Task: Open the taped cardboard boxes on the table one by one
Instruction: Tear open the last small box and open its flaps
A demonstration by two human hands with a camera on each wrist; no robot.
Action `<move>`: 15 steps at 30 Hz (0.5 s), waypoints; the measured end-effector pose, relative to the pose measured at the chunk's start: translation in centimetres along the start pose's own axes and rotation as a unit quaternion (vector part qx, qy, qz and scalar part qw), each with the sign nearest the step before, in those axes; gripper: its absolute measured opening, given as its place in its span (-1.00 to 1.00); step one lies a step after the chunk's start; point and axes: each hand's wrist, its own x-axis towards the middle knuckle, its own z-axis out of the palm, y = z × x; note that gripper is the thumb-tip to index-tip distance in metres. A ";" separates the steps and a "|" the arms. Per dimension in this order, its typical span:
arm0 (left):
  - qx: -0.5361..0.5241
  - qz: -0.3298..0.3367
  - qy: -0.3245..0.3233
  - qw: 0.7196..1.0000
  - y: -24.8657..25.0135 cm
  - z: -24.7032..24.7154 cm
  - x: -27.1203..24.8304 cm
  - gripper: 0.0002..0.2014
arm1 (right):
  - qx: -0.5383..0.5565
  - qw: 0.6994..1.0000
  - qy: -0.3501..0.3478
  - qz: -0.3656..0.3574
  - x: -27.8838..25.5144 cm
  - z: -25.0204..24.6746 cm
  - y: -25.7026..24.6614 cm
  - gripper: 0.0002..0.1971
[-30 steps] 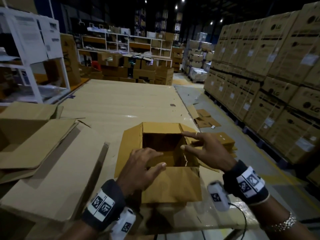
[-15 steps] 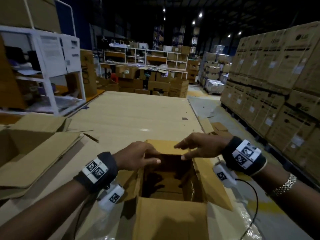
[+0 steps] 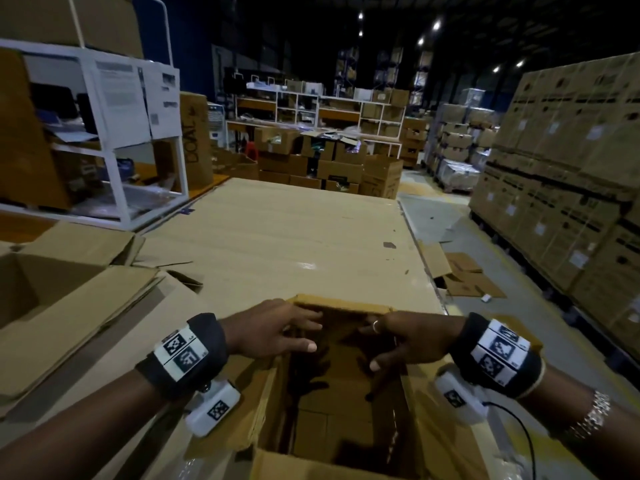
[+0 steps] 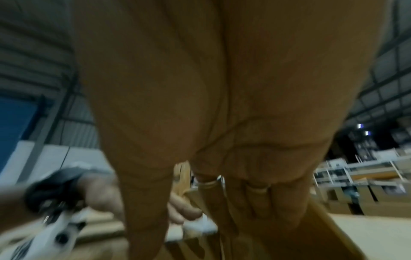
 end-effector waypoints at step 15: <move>0.070 -0.009 -0.045 0.996 -6.2 -1.4 7.7 -0.47 | -0.002 0.999 0.041 -0.035 8.2 -1.3 6.7 -0.34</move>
